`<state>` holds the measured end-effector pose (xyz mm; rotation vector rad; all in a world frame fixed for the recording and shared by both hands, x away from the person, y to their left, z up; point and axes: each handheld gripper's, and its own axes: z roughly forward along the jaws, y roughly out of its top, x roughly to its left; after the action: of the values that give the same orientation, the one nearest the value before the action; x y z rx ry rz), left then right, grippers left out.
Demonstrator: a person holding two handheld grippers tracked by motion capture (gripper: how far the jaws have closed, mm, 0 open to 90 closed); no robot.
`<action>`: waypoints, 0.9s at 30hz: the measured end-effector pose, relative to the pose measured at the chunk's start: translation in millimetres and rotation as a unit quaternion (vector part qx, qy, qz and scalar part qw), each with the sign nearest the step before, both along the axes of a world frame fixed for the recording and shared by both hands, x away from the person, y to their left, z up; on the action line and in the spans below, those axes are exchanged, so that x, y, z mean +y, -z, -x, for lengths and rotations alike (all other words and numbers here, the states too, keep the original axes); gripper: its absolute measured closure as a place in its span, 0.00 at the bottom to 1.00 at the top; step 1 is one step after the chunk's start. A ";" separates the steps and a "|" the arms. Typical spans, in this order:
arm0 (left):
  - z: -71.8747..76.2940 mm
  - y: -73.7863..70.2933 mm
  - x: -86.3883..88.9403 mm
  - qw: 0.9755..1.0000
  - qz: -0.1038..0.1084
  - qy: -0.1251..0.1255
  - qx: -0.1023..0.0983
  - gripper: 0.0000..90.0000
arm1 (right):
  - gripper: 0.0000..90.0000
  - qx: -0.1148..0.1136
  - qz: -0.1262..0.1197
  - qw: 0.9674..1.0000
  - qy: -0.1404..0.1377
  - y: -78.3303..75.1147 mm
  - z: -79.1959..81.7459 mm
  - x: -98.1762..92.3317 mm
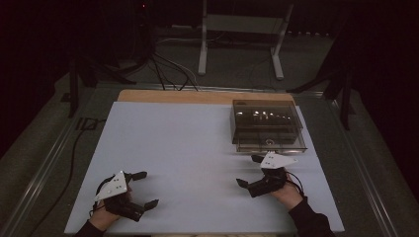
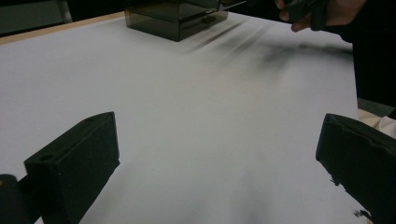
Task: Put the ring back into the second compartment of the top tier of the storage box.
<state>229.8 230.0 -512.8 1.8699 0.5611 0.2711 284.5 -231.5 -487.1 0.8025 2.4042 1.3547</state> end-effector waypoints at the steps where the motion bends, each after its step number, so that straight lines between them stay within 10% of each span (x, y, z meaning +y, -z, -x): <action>1: 0.1 0.0 -0.2 1.000 0.000 0.000 0.000 0.01 | 0.00 0.002 0.002 1.000 0.003 1.7 0.5 -1.3; 27: 0.2 0.0 -0.3 1.000 -0.002 -0.001 0.001 0.01 | 0.00 0.031 0.002 0.995 0.097 24.6 25.3 -57.0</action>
<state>229.6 229.7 -512.8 1.8745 0.5647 0.2722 259.2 -288.5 -511.7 1.0607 2.3027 1.2656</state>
